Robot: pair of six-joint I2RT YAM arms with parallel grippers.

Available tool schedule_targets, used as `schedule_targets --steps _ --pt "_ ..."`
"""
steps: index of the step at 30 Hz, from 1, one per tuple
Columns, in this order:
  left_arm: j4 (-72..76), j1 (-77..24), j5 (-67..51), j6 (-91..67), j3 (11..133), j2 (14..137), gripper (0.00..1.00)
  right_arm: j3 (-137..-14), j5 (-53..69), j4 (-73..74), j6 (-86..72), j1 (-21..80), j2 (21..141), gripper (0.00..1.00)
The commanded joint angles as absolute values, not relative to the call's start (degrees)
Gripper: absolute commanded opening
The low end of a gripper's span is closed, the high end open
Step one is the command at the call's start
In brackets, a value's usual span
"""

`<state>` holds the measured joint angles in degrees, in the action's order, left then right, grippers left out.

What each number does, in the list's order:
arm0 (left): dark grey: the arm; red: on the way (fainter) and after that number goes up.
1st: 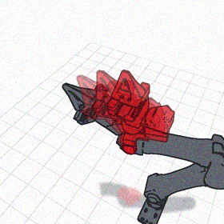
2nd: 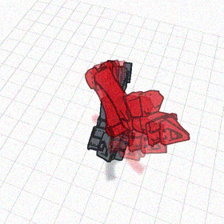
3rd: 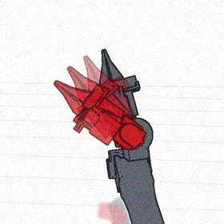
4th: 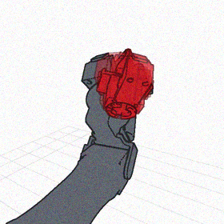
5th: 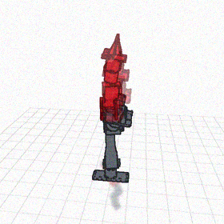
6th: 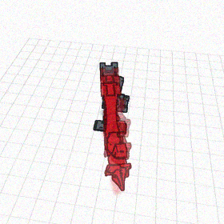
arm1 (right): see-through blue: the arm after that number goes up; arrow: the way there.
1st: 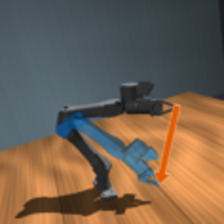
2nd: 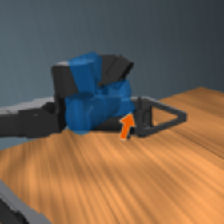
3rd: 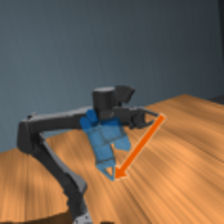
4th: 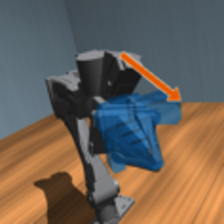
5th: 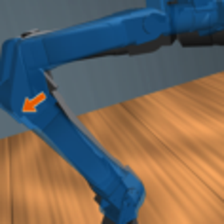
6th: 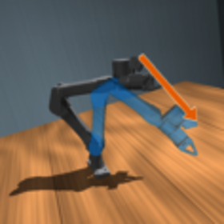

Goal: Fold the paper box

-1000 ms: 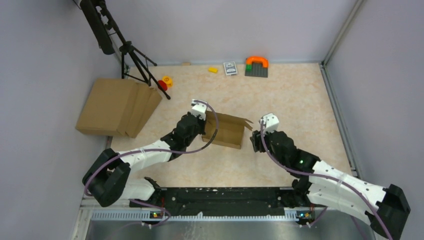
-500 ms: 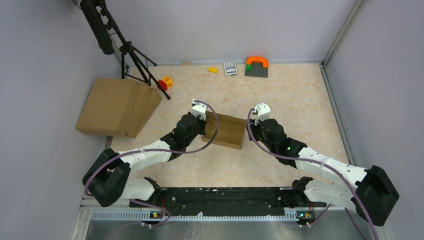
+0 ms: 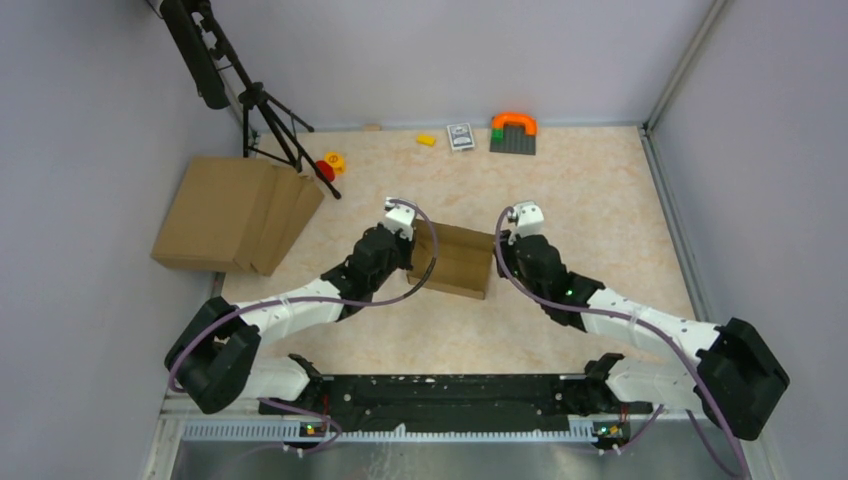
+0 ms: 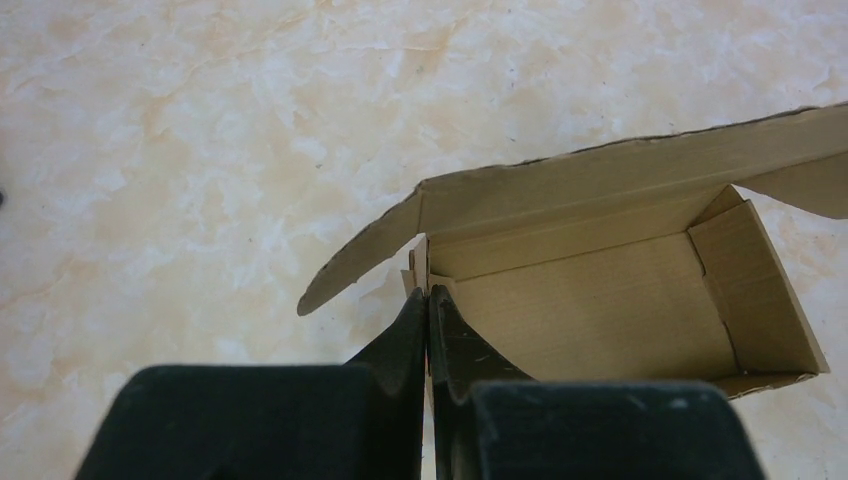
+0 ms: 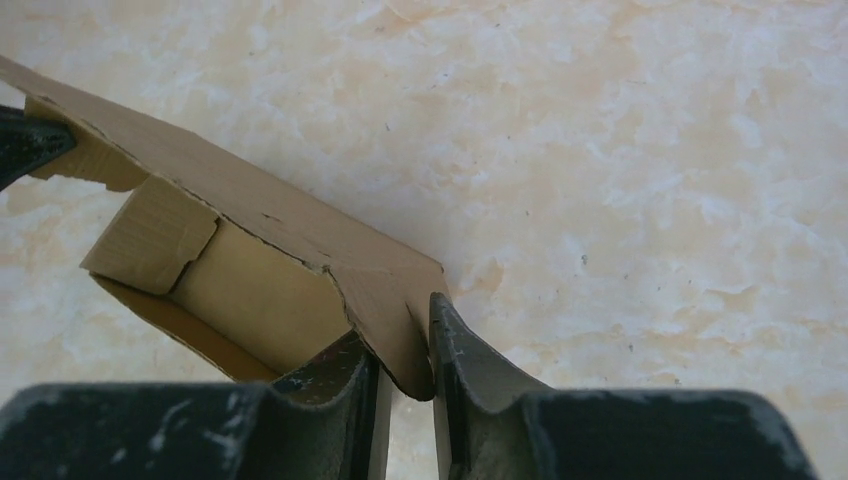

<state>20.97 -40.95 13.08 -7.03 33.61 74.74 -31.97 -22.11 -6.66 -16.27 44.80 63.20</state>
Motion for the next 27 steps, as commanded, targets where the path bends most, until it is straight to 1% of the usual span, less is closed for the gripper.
schedule_targets --steps 1,3,7,12,17,22,24,27 --pt "20.85 -40.78 11.31 -7.99 35.32 73.46 0.0 -34.52 -25.92 -9.32 -23.57 44.3 64.66 0.18" --pt "20.85 -40.78 11.07 -8.06 35.33 73.55 0.0 -35.73 -26.74 -8.08 -27.1 44.31 65.66 0.17" --pt "21.06 -40.79 10.95 -8.13 35.4 73.94 0.0 -38.64 -26.59 -4.94 -31.25 44.3 68.92 0.13" --pt "20.94 -40.78 11.0 -8.04 35.34 73.83 0.0 -40.15 -26.97 -3.6 -31.98 44.29 70.27 0.14" --pt "21.12 -40.84 10.43 -8.18 35.45 73.91 0.0 -41.06 -27.43 -3.09 -33.19 44.25 69.42 0.13" --pt "21.04 -40.79 9.81 -8.28 35.82 74.7 0.0 -47.65 -28.0 5.19 -34.83 44.3 72.47 0.12" --pt "20.8 -40.79 9.67 -8.12 35.92 74.79 0.0 -50.61 -27.83 9.04 -36.66 44.3 74.34 0.09" --pt "20.62 -40.78 9.77 -7.98 35.96 74.69 0.0 -53.05 -27.11 11.52 -37.87 44.3 76.29 0.08"
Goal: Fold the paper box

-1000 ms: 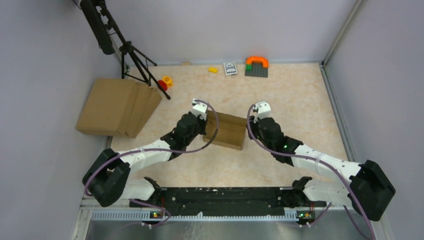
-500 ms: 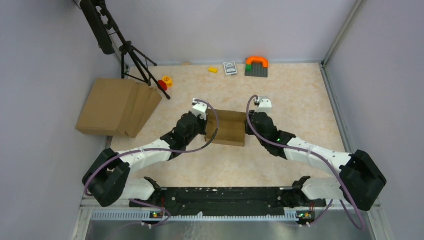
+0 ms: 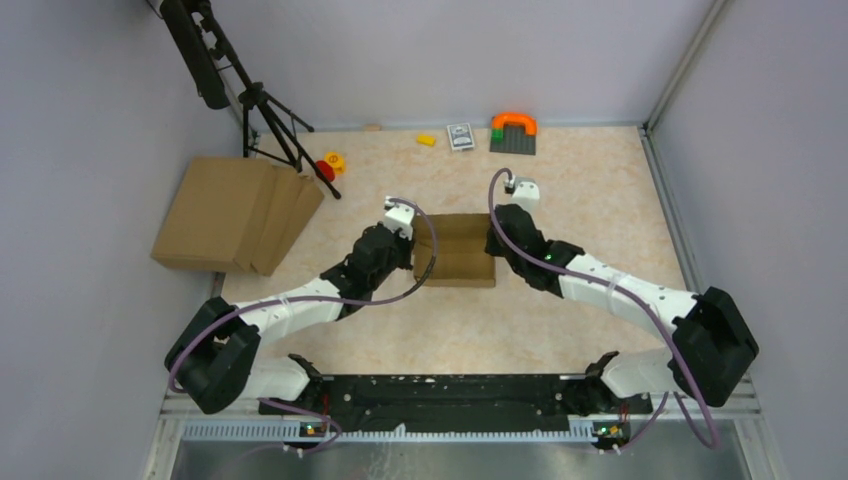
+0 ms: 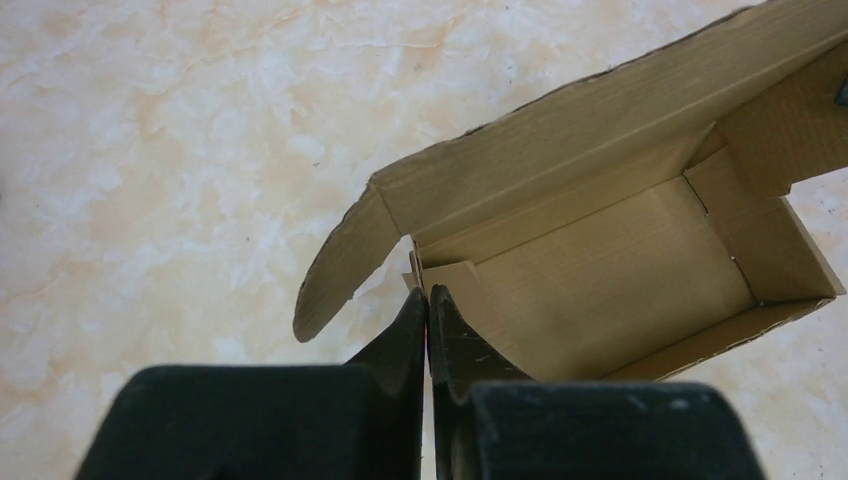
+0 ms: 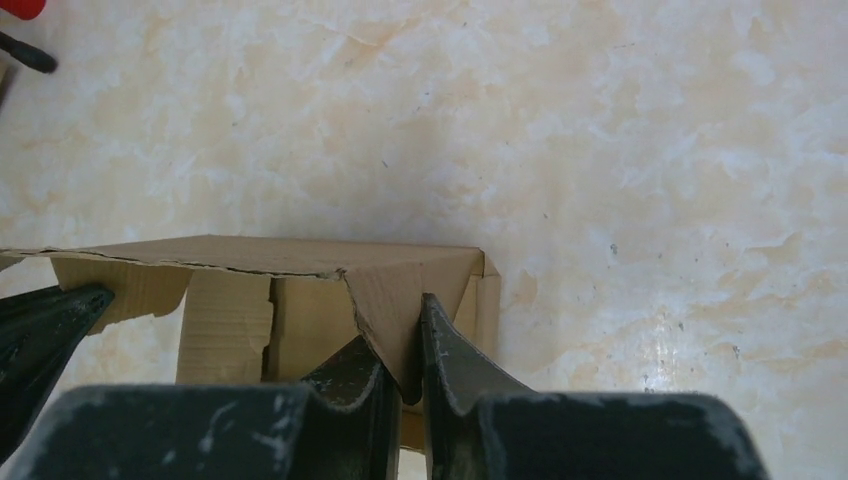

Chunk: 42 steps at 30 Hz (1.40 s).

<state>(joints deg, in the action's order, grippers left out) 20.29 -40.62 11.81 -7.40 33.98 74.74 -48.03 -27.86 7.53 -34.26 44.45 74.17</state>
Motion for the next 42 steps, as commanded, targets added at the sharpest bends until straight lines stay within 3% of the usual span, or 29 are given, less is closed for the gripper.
schedule_targets --steps 1,8,19,42 --pt "20.65 -40.81 9.77 -7.94 35.9 74.69 0.0 -53.37 -27.15 11.9 -38.29 44.3 76.56 0.08" --pt "20.58 -40.78 9.08 -8.04 36.04 74.73 0.0 -47.61 -26.68 8.64 -37.2 44.29 73.6 0.05" --pt "20.61 -40.88 6.07 -10.48 35.11 75.19 0.0 -34.98 -25.3 0.46 -35.77 45.5 66.58 0.13" --pt "13.52 -38.7 0.28 -27.14 44.36 80.57 0.0 -35.6 -28.97 -0.61 -33.5 48.17 66.3 0.13"
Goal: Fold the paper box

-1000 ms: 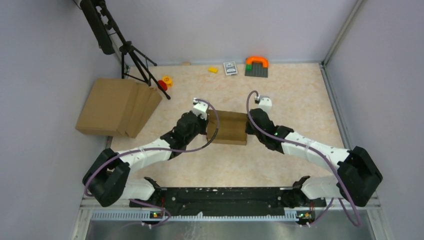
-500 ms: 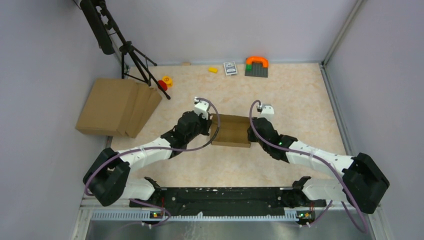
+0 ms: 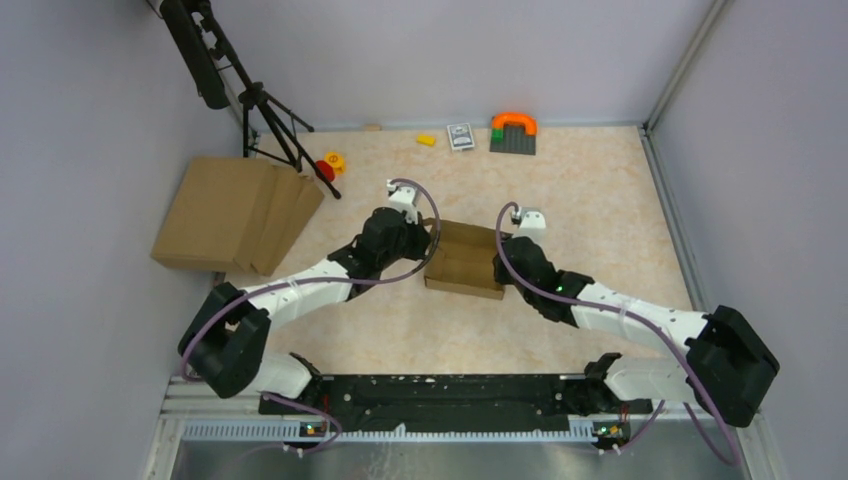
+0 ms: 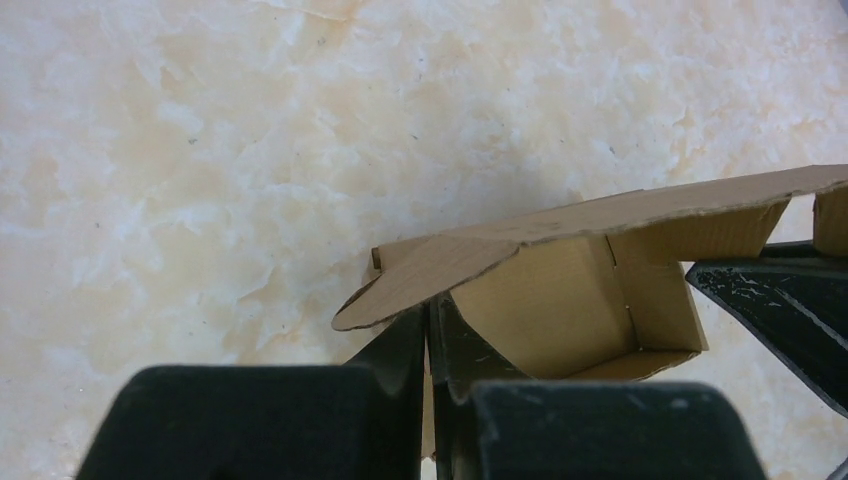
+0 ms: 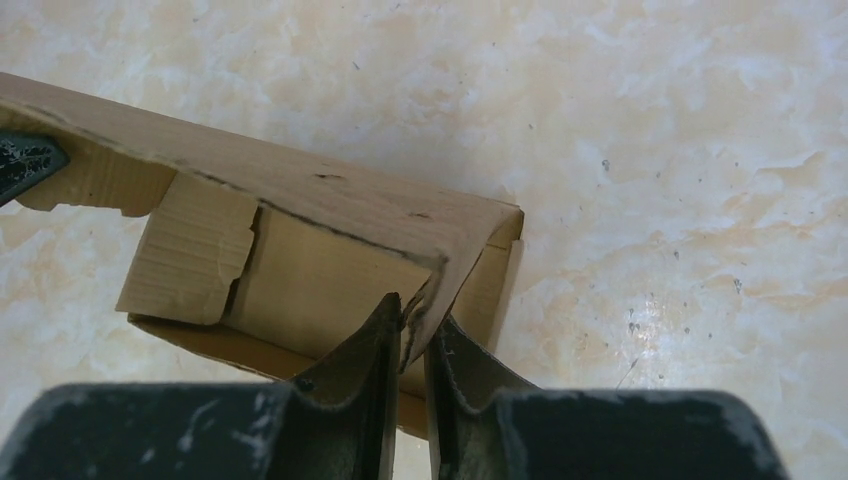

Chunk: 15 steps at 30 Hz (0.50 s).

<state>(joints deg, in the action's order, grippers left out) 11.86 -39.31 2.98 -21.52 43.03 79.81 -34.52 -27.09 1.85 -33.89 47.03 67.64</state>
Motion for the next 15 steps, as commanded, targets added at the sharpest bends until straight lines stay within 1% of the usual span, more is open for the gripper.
schedule_targets --steps 1,5,10,13,15 --pt "14.7 -38.68 0.27 -27.99 43.89 80.82 0.0 -35.6 -28.82 -0.89 -32.4 48.21 65.98 0.13" --pt "15.51 -38.2 -2.19 -30.88 43.94 81.47 0.0 -35.68 -30.41 2.49 -31.71 48.17 64.17 0.13" --pt "15.45 -38.24 -1.94 -31.91 44.2 83.23 0.0 -32.82 -30.74 1.75 -30.73 48.16 60.05 0.13" --pt "20.39 -39.2 -0.64 -31.75 40.85 84.39 0.0 -31.84 -30.67 2.53 -30.68 48.22 58.42 0.14" --pt "24.67 -41.05 2.89 -30.94 37.63 84.28 0.0 -30.87 -29.67 3.1 -31.51 48.17 57.85 0.14"
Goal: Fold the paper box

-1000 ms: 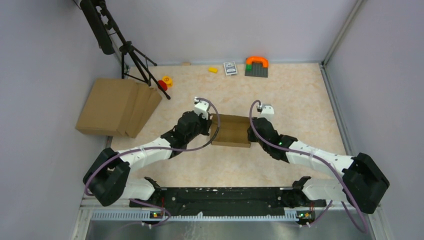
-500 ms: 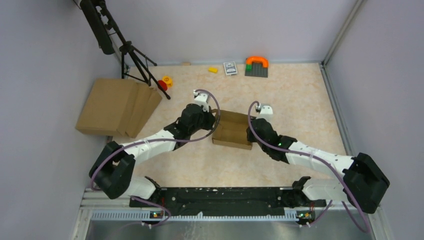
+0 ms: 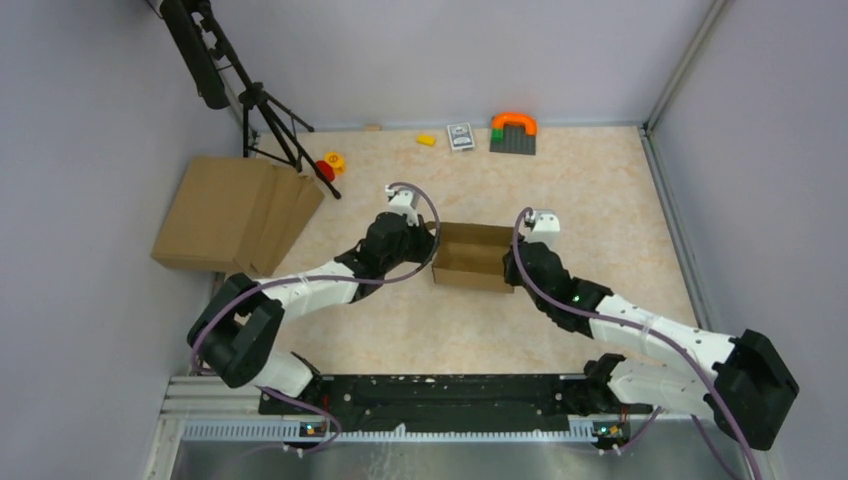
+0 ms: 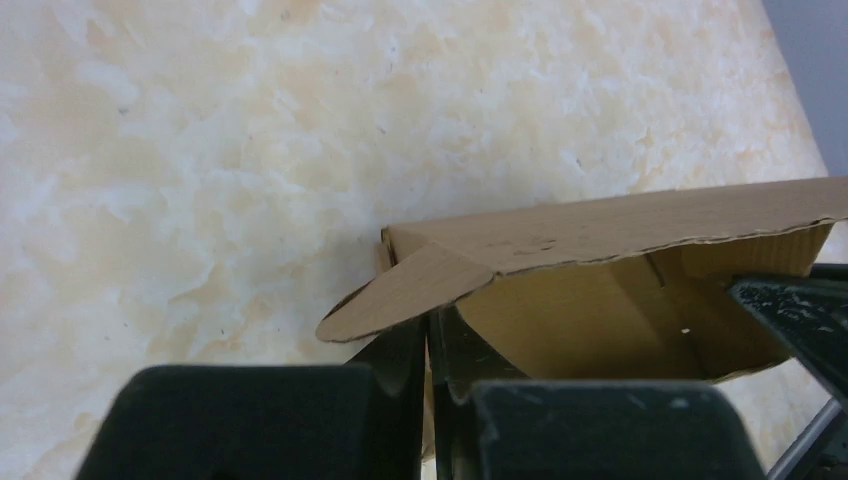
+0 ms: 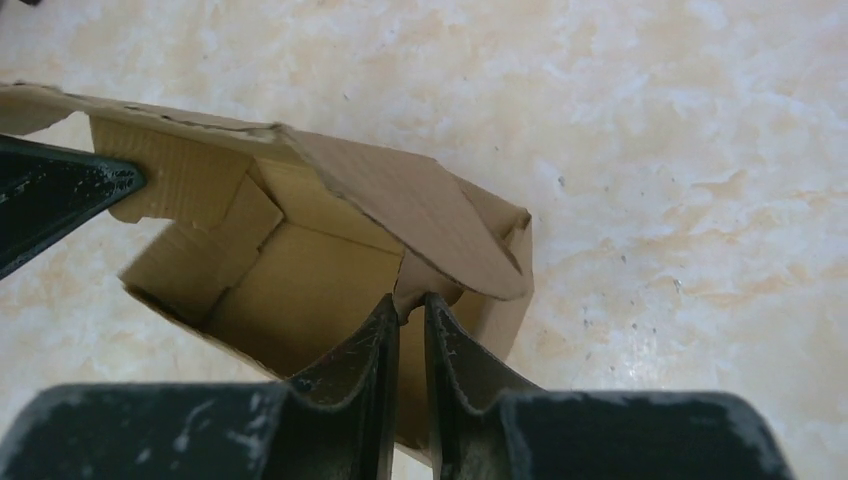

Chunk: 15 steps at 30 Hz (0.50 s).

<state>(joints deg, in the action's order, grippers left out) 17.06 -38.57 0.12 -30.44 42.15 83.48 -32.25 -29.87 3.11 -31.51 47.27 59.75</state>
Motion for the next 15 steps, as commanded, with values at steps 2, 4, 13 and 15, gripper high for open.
schedule_targets --steps 2,4,13,15 --pt "24.89 -42.86 7.33 -29.13 36.35 84.1 0.0 -29.96 -31.16 4.84 -32.54 48.17 57.76 0.16" --pt "23.62 -43.72 9.69 -27.59 36.59 83.68 0.0 -28.56 -30.86 4.6 -33.38 48.19 57.11 0.17" --pt "24.71 -48.45 17.86 -21.07 34.19 80.08 0.0 -26.41 -24.32 7.85 -35.35 48.17 48.63 0.46" --pt "25.26 -49.39 19.31 -20.05 33.99 80.3 0.0 -25.79 -21.05 9.5 -36.48 48.17 45.57 0.57"
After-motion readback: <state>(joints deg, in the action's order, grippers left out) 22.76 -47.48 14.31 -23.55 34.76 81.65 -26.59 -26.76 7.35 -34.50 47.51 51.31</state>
